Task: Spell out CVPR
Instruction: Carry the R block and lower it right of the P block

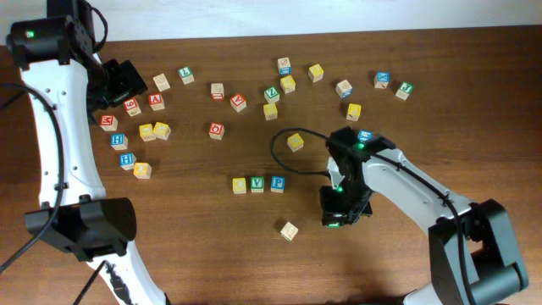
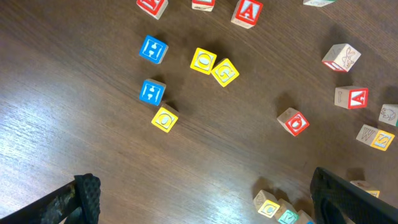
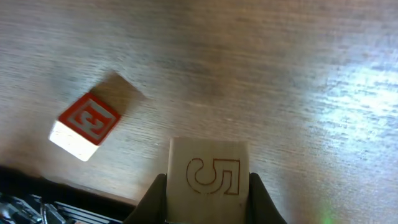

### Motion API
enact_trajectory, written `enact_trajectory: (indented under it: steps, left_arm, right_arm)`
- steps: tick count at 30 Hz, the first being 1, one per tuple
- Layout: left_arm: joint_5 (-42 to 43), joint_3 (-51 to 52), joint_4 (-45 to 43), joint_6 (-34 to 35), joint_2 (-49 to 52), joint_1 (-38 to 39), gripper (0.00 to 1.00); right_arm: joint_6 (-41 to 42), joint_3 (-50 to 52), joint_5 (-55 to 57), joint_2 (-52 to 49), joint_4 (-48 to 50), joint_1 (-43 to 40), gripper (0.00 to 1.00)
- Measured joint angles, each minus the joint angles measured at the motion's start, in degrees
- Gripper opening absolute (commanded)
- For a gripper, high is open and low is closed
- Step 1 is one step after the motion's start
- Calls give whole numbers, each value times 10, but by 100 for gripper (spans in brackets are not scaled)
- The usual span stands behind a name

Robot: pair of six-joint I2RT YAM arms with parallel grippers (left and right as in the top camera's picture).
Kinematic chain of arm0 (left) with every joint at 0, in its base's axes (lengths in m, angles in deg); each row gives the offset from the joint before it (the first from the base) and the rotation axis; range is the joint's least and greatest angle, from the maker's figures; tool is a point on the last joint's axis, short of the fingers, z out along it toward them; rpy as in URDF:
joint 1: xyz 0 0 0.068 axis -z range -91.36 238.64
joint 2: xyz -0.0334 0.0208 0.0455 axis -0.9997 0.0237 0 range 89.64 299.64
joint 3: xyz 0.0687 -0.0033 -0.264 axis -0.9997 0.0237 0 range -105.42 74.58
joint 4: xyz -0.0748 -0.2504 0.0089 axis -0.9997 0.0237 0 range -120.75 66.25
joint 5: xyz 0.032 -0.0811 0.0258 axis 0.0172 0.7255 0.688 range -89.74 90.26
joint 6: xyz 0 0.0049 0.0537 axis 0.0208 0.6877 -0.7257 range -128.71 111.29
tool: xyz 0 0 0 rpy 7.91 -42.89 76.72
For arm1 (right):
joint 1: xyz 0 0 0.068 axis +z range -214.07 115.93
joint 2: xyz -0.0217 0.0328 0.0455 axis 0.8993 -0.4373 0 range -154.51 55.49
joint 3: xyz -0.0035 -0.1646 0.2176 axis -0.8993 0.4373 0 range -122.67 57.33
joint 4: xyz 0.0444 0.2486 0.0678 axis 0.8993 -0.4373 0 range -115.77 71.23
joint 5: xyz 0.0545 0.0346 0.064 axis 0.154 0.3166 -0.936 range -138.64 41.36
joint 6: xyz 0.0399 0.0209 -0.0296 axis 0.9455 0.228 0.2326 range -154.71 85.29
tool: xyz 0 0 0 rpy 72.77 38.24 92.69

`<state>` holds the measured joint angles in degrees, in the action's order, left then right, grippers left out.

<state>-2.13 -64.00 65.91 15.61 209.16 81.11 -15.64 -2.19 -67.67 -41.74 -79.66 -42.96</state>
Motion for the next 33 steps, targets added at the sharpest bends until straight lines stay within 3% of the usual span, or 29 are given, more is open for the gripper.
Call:
enact_trajectory:
  steps: [5, 7, 13, 17, 33]
  left_arm:
    - [0, 0, 0, 0, 0, 0, 99]
    - [0, 0, 0, 0, 0, 0, 99]
    - [0, 0, 0, 0, 0, 0, 99]
    - [0, 0, 0, 0, 0, 0, 99]
    - [0, 0, 0, 0, 0, 0, 99]
  right_arm:
    - [20, 6, -2, -48, 3, 0, 15]
    - [20, 6, -1, -49, 17, 0, 34]
    - [22, 1, 23, -51, 24, 0, 42]
    - [21, -96, 68, -57, -76, 0, 62]
    - [124, -37, 63, -57, 1, 34, 45]
